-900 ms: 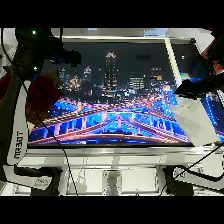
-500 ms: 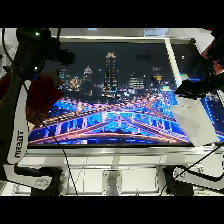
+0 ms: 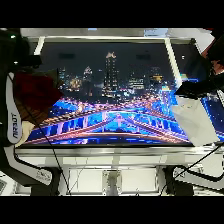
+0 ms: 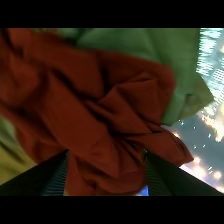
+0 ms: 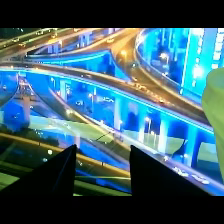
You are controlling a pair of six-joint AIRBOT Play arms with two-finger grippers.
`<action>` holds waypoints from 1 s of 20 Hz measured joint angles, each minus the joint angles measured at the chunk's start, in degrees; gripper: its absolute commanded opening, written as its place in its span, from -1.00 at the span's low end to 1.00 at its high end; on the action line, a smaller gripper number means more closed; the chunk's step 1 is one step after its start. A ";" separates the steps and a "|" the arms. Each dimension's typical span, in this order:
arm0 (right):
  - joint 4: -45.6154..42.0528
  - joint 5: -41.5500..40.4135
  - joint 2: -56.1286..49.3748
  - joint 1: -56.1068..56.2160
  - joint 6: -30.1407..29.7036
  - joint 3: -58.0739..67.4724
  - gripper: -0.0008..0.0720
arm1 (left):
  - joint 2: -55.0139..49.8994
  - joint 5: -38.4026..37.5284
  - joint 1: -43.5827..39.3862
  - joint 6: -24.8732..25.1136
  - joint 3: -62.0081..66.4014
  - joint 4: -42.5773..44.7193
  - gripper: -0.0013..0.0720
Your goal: Fold the shirts.
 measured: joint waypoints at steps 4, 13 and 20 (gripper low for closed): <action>0.02 -3.69 0.00 0.00 -0.22 0.00 0.09 | -4.17 1.40 7.37 -6.10 0.00 -7.43 0.48; 1.95 -6.40 0.00 0.04 0.00 0.00 0.09 | -11.61 -1.60 11.28 -7.82 0.00 -16.11 0.48; 2.45 -6.71 0.00 0.04 0.00 0.00 0.09 | -15.23 -1.64 11.52 -8.00 0.00 -19.50 -0.93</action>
